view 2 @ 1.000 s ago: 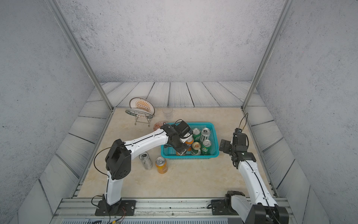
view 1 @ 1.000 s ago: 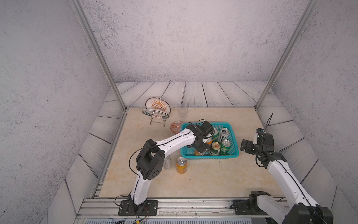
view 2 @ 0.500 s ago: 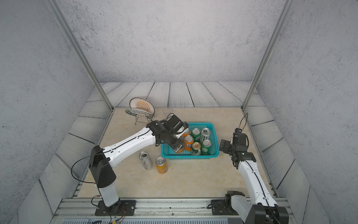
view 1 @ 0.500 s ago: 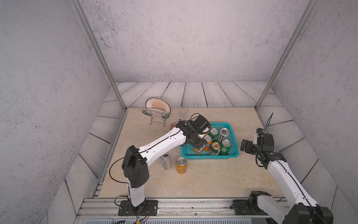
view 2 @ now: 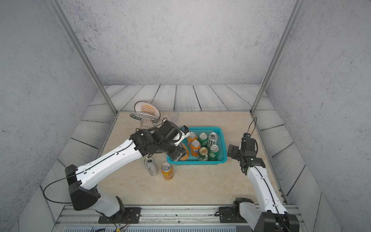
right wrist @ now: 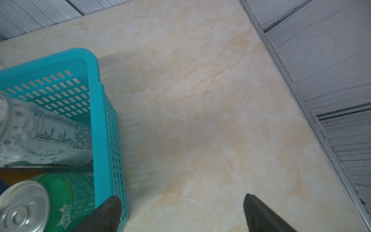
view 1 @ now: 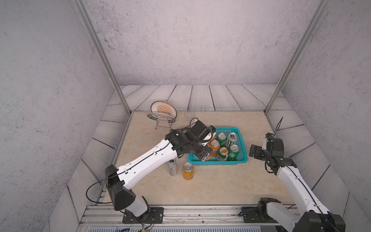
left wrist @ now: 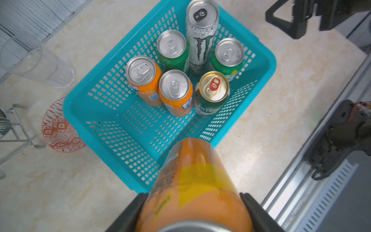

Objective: Take out the drinks from the basket
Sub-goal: Pick up the drink from the basket, then place the drink at the center of the board.

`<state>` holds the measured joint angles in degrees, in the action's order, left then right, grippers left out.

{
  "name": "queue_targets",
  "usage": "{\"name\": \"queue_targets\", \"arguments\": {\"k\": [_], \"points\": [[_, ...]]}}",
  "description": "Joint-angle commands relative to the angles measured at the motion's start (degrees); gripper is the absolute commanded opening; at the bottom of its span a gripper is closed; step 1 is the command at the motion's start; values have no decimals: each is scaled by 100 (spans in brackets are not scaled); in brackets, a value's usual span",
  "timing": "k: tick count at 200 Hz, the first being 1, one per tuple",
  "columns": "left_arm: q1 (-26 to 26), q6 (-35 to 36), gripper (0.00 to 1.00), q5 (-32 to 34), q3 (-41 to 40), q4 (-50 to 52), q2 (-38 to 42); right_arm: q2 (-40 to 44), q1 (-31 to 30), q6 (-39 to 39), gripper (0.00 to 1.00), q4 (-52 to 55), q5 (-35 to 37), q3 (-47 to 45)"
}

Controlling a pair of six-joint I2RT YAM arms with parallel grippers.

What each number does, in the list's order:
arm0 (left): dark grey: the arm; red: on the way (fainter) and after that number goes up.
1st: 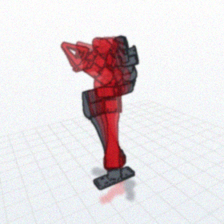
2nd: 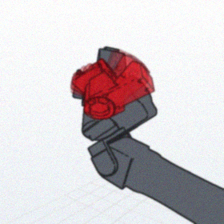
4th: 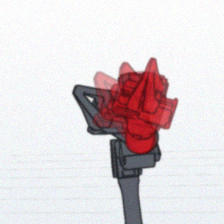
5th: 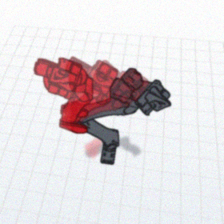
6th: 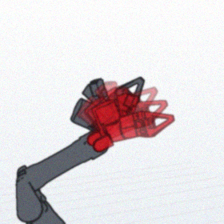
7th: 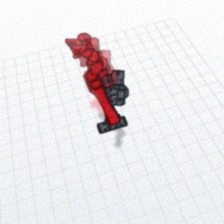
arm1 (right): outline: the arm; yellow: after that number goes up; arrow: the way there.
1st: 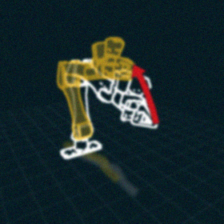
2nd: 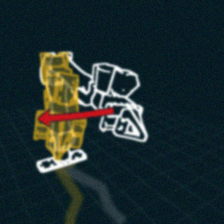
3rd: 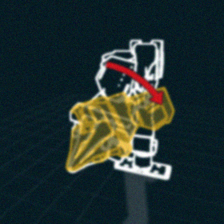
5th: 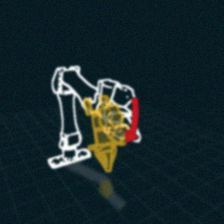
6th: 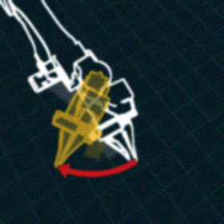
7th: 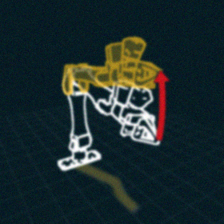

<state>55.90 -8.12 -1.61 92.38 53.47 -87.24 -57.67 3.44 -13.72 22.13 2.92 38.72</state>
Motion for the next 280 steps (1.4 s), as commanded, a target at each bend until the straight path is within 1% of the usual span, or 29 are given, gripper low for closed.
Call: {"name": "queue_targets", "arguments": {"k": [1,32,63,102,166,183,214,280], "points": [[125,-292,67,-138,-91,-199,298,82,16,-42,99,27,-10,129],[366,-431,67,-68,-422,-233,418,72,12,-59,99,36,-15,134],[539,-498,67,-167,-822,-514,432,115,11,-67,99,39,-28,131],[606,-511,67,-67,-958,-554,291,149,16,-46,99,81,7,135],[633,-586,67,154,-1501,-913,23,98,12,-44,99,55,16,125],[639,-599,67,229,-1525,-904,-148,96,10,-35,100,42,16,127],[642,-647,67,84,-1433,-870,-494,102,8,-28,99,56,24,118],[663,-713,67,176,-1533,-1187,-895,81,8,-31,99,37,22,116]]}}
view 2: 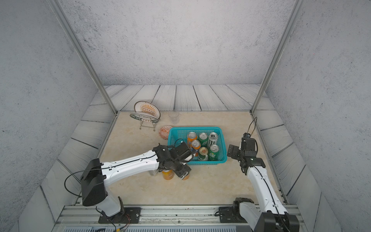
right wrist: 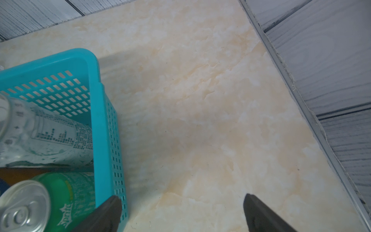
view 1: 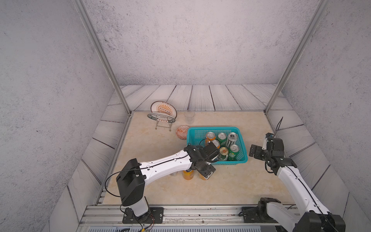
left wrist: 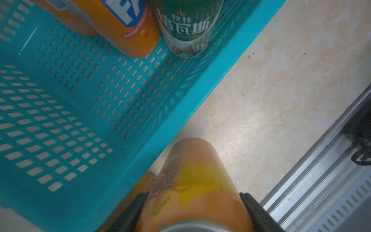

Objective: Take out the drinks from the basket
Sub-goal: Place the drink at the center of the board.

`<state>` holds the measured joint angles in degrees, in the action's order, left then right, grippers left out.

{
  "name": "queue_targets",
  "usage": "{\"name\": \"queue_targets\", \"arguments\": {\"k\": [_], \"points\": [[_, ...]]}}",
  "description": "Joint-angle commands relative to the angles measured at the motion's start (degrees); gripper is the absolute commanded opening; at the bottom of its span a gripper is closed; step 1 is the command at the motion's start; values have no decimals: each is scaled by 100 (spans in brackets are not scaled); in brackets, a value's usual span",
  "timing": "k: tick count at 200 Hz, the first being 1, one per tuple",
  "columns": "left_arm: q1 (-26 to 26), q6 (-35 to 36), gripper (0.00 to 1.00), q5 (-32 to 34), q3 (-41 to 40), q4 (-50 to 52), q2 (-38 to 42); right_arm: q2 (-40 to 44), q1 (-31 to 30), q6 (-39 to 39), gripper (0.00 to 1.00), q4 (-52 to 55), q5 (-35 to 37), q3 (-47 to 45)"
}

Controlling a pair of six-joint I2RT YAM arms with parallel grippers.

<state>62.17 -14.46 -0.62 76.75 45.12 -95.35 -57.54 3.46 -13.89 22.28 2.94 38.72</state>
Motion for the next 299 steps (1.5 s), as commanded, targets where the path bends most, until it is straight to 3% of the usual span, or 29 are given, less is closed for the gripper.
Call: {"name": "queue_targets", "arguments": {"k": [1,198,299], "points": [[34,-81,67,79,31,-354,-95,67,10,-11,99,22,21,117],[45,-198,68,370,-238,-830,-490,100,12,-26,99,24,-13,144],[42,-84,85,300,-170,-662,-168,85,14,-17,99,13,0,129]]}}
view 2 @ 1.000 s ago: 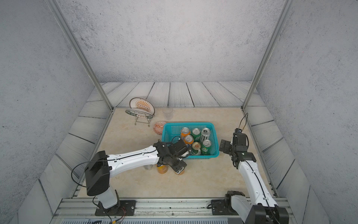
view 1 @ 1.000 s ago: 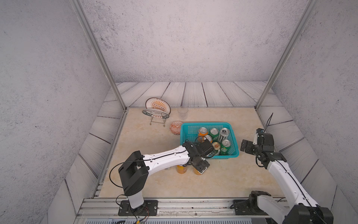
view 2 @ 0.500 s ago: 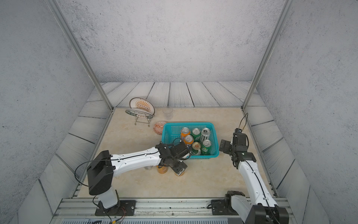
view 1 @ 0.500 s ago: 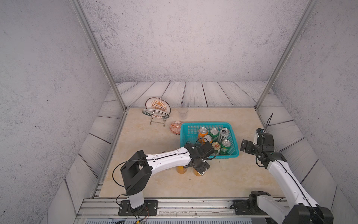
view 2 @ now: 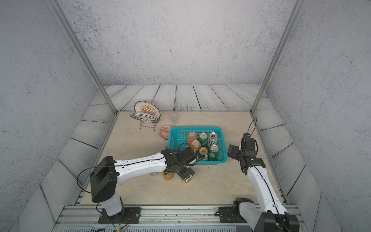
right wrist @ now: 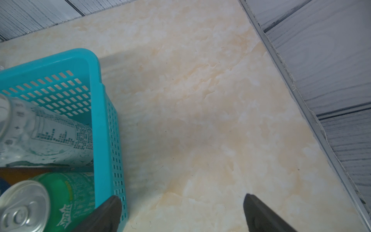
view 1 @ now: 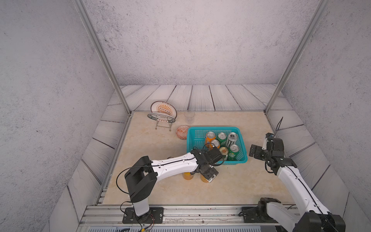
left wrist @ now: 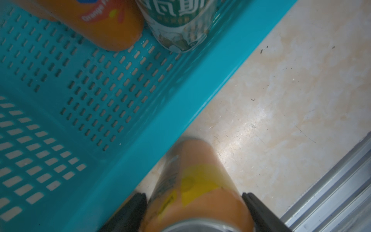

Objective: Take out the drinks from the basket
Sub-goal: Place the drink at the center of the board.

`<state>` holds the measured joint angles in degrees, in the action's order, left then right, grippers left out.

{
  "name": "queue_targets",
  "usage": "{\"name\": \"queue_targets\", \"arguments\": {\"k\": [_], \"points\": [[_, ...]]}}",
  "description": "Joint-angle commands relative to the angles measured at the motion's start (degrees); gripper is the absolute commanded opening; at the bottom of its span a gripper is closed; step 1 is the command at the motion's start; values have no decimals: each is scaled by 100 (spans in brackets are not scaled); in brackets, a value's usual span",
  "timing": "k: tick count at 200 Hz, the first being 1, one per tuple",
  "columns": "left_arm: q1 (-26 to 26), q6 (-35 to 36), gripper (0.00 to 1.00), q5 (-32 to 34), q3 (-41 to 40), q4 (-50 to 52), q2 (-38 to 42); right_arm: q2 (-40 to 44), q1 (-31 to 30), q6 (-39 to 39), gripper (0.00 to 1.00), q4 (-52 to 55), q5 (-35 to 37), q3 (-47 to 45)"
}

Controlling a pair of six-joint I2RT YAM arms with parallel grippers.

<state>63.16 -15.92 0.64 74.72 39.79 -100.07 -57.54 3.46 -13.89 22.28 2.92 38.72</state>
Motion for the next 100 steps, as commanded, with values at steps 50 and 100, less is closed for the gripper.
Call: {"name": "queue_targets", "arguments": {"k": [50,100], "points": [[-58,164,93,145,154,125,805,51,7,-10,99,-8,4,127],[-108,491,99,569,249,222,1598,53,11,-7,99,-5,-9,127]]}}
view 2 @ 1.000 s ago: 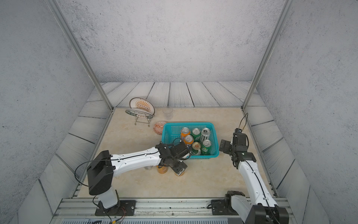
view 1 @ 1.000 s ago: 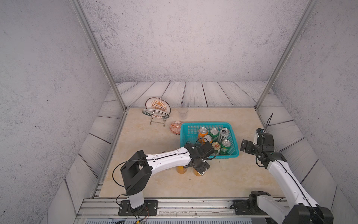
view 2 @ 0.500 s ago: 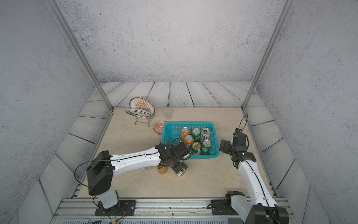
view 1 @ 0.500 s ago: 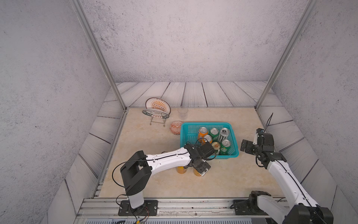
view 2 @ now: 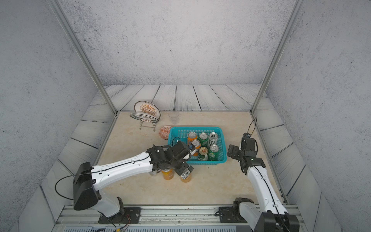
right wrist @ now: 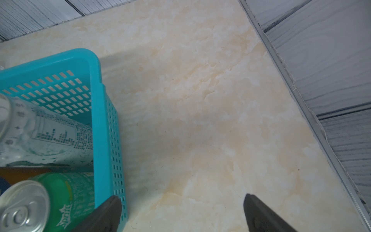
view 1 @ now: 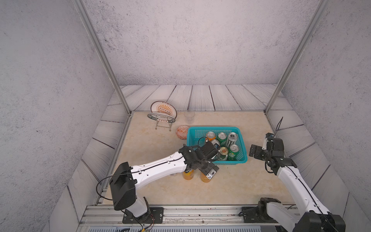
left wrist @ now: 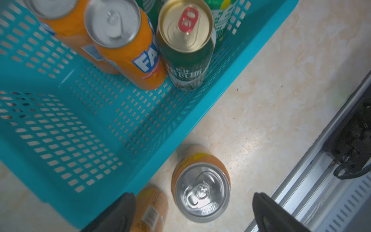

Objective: Take out the drinks from the basket
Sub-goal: Place the drink at the center of the board, then pick up the drink from the basket.

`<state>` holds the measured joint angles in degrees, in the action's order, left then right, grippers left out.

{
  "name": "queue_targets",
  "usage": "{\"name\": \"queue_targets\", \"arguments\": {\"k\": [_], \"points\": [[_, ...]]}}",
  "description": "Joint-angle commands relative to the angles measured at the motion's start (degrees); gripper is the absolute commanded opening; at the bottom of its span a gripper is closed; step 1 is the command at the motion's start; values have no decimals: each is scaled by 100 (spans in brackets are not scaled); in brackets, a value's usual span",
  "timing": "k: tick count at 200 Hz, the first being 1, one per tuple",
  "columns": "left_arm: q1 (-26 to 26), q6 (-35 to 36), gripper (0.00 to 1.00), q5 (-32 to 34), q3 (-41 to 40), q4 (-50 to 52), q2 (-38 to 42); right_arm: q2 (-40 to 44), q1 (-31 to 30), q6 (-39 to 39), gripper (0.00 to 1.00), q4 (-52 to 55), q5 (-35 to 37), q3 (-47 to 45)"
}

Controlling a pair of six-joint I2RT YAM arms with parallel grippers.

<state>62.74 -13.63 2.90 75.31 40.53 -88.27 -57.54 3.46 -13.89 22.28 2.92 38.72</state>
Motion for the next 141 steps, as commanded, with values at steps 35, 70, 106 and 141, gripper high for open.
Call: {"name": "queue_targets", "arguments": {"k": [35,70,106,141], "points": [[-396,548,99,442,257,247,847,58,8,-11,99,4,-14,131],[-1100,843,99,269,354,395,1162,59,8,-6,99,15,-4,136],[-2288,1085,99,-409,271,291,1539,64,6,12,99,22,-11,145],[-3216,1303,99,-606,28,103,1807,93,11,19,99,37,12,144]]}}
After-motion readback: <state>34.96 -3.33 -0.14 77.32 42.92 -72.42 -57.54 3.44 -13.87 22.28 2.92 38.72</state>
